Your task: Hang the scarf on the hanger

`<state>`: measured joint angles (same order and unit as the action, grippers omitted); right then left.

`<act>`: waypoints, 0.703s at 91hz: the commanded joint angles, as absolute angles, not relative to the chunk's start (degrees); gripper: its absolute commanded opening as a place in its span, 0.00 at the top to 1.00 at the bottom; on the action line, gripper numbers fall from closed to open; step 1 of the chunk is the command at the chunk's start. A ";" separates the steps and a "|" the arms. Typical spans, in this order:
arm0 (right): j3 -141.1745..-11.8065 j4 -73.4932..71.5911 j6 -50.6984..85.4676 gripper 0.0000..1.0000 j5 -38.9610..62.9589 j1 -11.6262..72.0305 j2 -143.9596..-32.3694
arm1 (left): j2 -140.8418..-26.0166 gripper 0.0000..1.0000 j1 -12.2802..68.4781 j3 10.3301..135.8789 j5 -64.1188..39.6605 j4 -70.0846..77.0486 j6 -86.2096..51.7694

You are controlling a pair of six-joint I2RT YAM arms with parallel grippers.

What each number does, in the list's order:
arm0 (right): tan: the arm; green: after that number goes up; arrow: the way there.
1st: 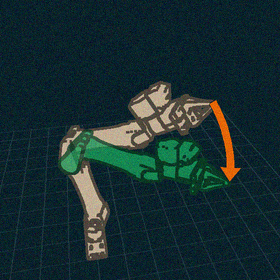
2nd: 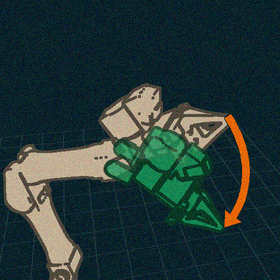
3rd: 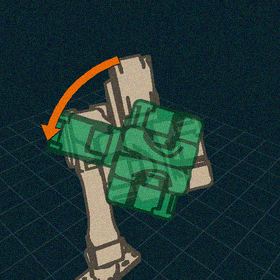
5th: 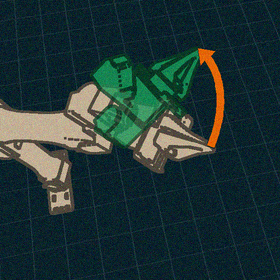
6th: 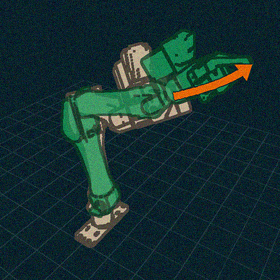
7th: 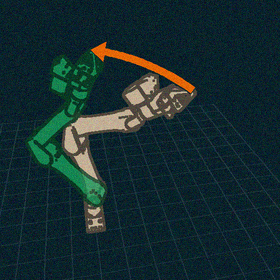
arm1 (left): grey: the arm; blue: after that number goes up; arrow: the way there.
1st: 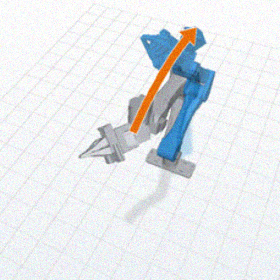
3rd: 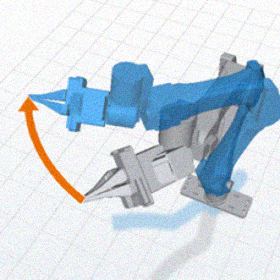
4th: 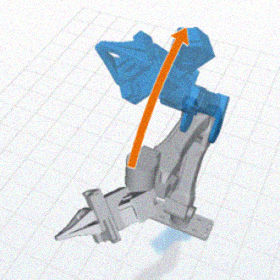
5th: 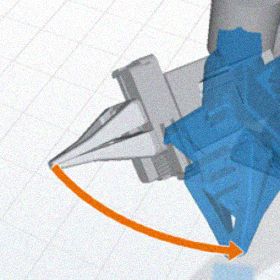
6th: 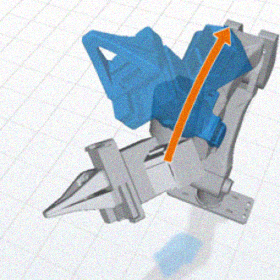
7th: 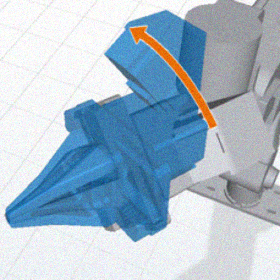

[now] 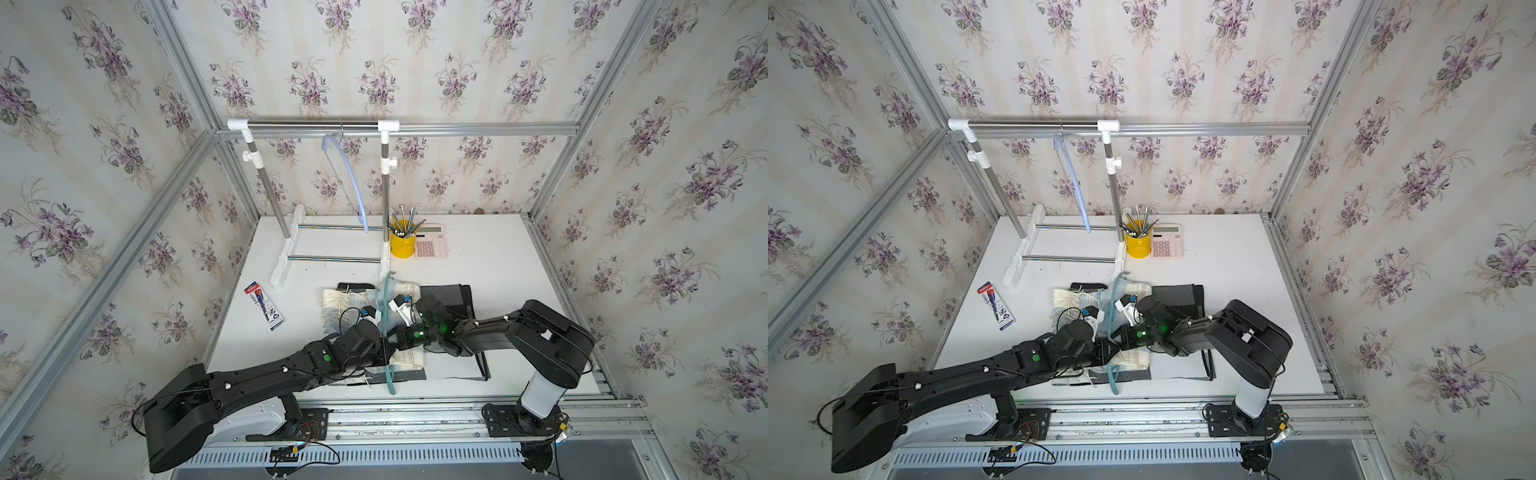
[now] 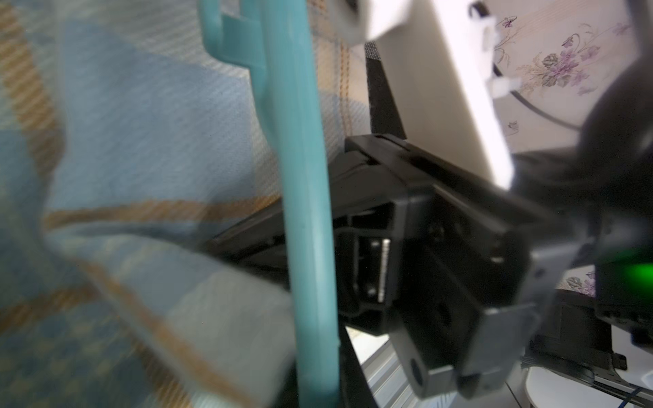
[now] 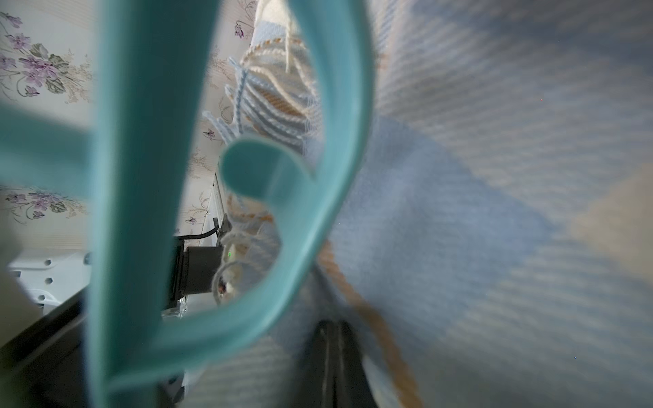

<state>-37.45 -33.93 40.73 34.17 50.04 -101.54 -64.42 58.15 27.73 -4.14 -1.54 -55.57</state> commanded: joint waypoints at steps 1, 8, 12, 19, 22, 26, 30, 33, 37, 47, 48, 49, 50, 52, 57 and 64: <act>-40.76 -26.33 38.44 1.00 26.94 50.66 -102.11 | -64.45 1.00 58.63 28.64 -4.34 -3.63 -55.62; -41.38 -23.71 36.32 1.00 21.96 50.12 -100.87 | -64.34 1.00 58.95 29.05 -4.14 -4.39 -55.23; -40.48 -25.87 36.70 1.00 23.99 49.45 -100.29 | -64.27 1.00 59.06 29.16 -4.13 -4.48 -55.01; -39.42 -27.25 37.45 1.00 27.02 48.61 -98.81 | -64.60 1.00 59.06 29.28 -3.98 -4.81 -54.64; -39.25 -26.57 37.19 1.00 26.72 48.32 -97.79 | -64.79 1.00 59.06 29.49 -3.88 -5.07 -54.54; -39.31 -25.17 36.85 1.00 25.70 47.70 -96.60 | -65.12 1.00 59.14 29.80 -3.74 -5.31 -54.30; -39.59 -23.95 36.87 1.00 24.71 46.79 -95.89 | -65.46 1.00 59.15 30.05 -3.63 -5.67 -54.04; -39.92 -23.68 37.06 1.00 24.73 45.94 -95.73 | -65.70 1.00 59.15 30.22 -3.49 -6.01 -53.99; -40.33 -23.76 37.46 1.00 25.04 45.02 -95.90 | -65.94 1.00 59.15 30.41 -3.35 -6.37 -53.88; -43.54 -23.51 38.80 1.00 24.67 42.63 -98.02 | -66.47 1.00 59.15 30.74 -3.09 -6.90 -53.80; -44.05 -23.31 38.91 1.00 24.42 42.37 -98.49 | -66.50 1.00 59.15 30.80 -3.04 -7.05 -53.80; -44.66 -23.13 39.06 1.00 24.16 42.15 -98.95 | -66.56 1.00 59.19 30.87 -3.01 -7.17 -53.70; -45.22 -23.03 39.22 1.00 23.95 41.95 -99.40 | -66.59 1.00 59.22 30.95 -3.00 -7.28 -53.70; -46.20 -22.96 39.60 1.00 23.76 41.47 -100.32 | -66.72 1.00 59.23 31.09 -2.99 -7.38 -53.66; -48.47 -23.15 40.91 1.00 23.22 40.43 -102.97 | -66.87 1.00 59.19 31.43 -2.84 -7.74 -53.49; -51.96 -23.05 41.60 1.00 23.67 40.16 -106.89 | -67.12 1.00 59.32 32.08 -2.41 -8.69 -52.95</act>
<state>-48.69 -24.12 39.55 24.45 40.49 -103.42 -66.72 59.27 31.24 -3.42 -5.63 -53.82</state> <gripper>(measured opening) 0.062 0.127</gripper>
